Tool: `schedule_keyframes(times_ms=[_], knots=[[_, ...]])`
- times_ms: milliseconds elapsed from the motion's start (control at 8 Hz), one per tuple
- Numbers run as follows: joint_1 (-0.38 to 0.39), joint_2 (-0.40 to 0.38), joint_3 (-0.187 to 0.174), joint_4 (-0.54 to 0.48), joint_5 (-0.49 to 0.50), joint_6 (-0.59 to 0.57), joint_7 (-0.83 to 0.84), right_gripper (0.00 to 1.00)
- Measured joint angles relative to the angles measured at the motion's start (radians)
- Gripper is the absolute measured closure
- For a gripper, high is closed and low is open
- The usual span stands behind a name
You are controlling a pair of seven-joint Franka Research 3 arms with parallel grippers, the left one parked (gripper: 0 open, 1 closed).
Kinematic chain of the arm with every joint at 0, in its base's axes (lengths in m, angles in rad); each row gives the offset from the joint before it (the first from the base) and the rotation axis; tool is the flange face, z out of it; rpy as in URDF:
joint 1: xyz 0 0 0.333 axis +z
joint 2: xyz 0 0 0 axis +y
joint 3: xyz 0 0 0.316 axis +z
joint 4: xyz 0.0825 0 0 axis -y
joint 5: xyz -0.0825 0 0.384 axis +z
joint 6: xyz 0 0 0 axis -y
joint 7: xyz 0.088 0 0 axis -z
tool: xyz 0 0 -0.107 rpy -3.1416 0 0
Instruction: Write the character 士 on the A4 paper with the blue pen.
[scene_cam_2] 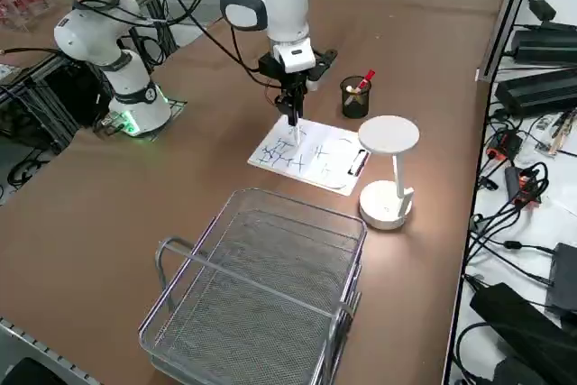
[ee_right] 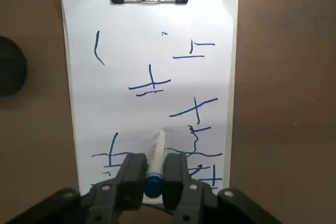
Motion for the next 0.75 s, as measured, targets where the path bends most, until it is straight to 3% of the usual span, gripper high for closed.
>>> schedule_keyframes(times_ms=[750], knots=[[0.000,0.003,0.000,-0.014,0.000,0.011,0.001,0.79]])
